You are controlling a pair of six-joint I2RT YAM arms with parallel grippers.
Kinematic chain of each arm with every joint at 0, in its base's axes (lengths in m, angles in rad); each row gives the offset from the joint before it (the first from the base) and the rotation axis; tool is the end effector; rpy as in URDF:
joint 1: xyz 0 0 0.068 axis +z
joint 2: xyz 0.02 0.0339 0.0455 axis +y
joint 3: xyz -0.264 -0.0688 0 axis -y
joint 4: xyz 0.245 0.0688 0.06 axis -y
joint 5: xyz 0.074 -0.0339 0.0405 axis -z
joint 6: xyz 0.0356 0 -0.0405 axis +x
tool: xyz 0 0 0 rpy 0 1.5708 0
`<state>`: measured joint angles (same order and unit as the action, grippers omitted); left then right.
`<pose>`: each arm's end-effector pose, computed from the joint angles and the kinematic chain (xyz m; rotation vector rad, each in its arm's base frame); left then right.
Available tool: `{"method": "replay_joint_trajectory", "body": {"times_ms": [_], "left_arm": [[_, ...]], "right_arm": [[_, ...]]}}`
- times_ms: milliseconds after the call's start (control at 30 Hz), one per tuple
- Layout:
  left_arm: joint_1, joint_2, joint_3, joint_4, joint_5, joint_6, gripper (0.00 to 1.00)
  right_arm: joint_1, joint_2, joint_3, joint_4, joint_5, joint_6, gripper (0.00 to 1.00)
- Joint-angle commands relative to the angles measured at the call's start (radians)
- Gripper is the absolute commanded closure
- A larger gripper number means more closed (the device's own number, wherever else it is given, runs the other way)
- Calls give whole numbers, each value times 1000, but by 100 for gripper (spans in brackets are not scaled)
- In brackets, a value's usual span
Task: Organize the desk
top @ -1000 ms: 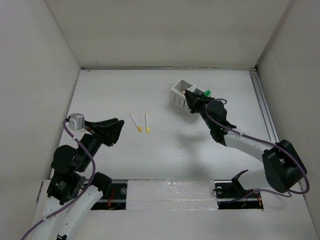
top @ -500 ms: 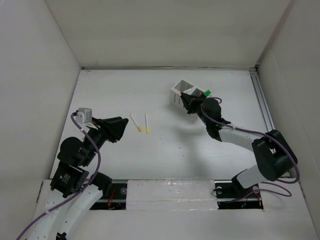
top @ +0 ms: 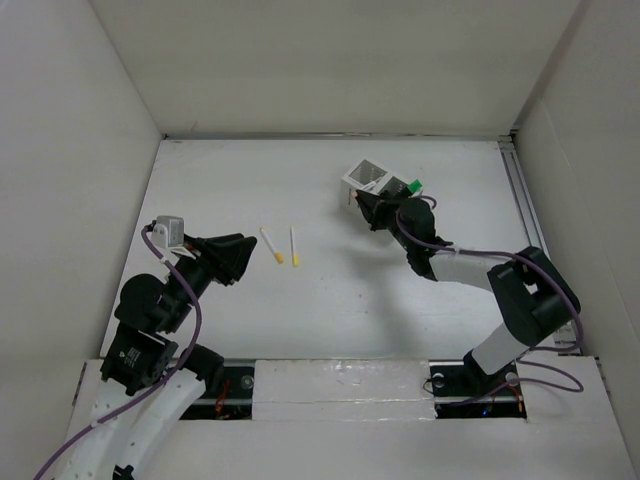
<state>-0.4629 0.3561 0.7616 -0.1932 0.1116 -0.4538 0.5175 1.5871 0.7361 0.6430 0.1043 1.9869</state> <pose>0.0707 -0.0397 0.3804 0.1038 1.4070 -0.8418 0.2956 0.1640 0.2102 1.4932 1.5185 1.6040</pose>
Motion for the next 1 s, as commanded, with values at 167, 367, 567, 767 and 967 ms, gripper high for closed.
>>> {"method": "replay_joint_trajectory", "body": {"times_ms": [167,367,567,767,967], "left_arm": [[6,-8,21,17,16,7,64],[6,-6,19,14,16,7,64],[6,-8,19,9,11,9,64],[6,1,16,12,8,9,64],[6,1,13,14,10,9,64]], "right_arm": [[-7,17,19,115,5,659,87],[-7,39,25,136,8,664,70],[-16,28,29,188,47,679,60],[-36,-8,98,273,64,643,45],[-89,-99,131,253,23,531,40]]}}
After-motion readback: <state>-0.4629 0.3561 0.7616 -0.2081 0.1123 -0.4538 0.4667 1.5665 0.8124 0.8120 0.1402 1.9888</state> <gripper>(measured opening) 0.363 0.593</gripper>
